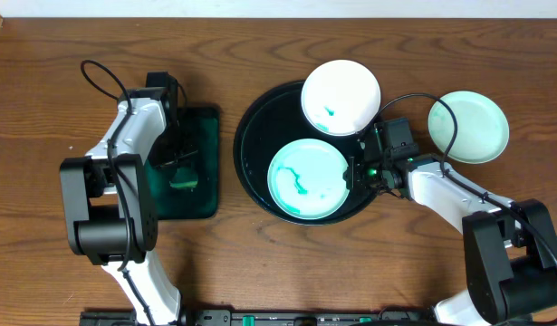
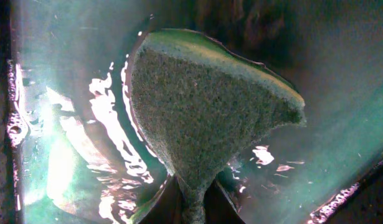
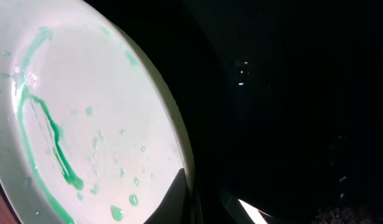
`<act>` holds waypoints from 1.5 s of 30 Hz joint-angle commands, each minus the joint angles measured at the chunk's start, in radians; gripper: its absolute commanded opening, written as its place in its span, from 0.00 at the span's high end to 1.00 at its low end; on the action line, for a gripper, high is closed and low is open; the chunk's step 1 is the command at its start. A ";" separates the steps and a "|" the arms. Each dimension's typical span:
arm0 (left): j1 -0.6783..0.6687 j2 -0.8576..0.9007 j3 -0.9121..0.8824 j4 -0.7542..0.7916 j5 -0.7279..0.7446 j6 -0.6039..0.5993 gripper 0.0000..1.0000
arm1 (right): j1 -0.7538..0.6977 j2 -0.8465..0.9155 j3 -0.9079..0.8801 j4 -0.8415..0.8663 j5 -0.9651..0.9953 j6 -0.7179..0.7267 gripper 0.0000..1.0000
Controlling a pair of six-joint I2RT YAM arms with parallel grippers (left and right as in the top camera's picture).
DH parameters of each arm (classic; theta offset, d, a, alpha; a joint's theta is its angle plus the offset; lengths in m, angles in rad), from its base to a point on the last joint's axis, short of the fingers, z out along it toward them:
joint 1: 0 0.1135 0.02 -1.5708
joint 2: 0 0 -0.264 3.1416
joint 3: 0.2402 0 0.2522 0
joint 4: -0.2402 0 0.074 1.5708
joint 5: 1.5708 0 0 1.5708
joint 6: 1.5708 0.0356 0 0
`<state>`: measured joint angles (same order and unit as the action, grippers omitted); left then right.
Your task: Clean dirty plates on tray and stack at the side
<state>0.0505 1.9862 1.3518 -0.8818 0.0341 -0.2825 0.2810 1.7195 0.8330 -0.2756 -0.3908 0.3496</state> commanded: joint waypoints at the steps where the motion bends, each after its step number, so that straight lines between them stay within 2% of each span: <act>1: 0.005 -0.001 0.000 -0.005 -0.020 0.013 0.93 | 0.015 0.003 0.002 -0.005 -0.031 -0.023 0.99; 7: 0.004 -0.089 0.010 -0.010 -0.020 0.013 0.93 | 0.015 0.003 0.002 -0.005 -0.056 -0.026 0.99; 14: 0.002 -0.374 0.010 -0.066 -0.013 0.013 0.93 | 0.015 0.003 0.002 -0.004 -0.055 -0.026 0.99; 16: 0.002 -0.412 0.010 -0.078 0.072 0.021 0.93 | 0.015 0.003 0.002 -0.003 -0.055 -0.026 0.99; 18: -0.002 -0.426 0.010 -0.071 0.255 0.032 0.93 | 0.015 0.003 0.002 -0.002 -0.055 -0.026 0.99; 21: -0.029 -0.423 0.010 -0.045 0.423 0.043 0.93 | 0.015 0.003 0.002 0.000 -0.055 -0.026 0.99; 23: -0.072 -0.421 0.010 -0.024 0.475 0.042 0.93 | 0.015 0.003 0.002 0.000 -0.055 -0.026 0.99; 30: -0.272 -0.349 0.010 -0.006 0.463 0.027 0.93 | 0.016 0.003 0.002 -0.001 -0.046 -0.025 0.99; 33: -0.337 -0.260 0.010 0.013 0.433 -0.004 0.93 | 0.042 0.003 0.002 -0.005 0.069 -0.013 0.99; 37: -0.385 -0.159 0.010 0.064 0.432 -0.011 0.93 | 0.111 0.003 0.002 -0.005 0.198 -0.006 0.99; 42: -0.415 -0.072 0.010 0.122 0.418 -0.030 0.93 | 0.165 0.003 0.002 0.000 0.208 -0.006 0.99; 45: -0.418 -0.019 0.010 0.129 0.360 -0.053 0.93 | 0.167 0.003 0.002 0.000 0.207 -0.003 0.99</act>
<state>-0.3630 1.9209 1.3518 -0.7532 0.4561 -0.3038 0.4164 1.7119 0.8368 -0.2718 -0.1722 0.3527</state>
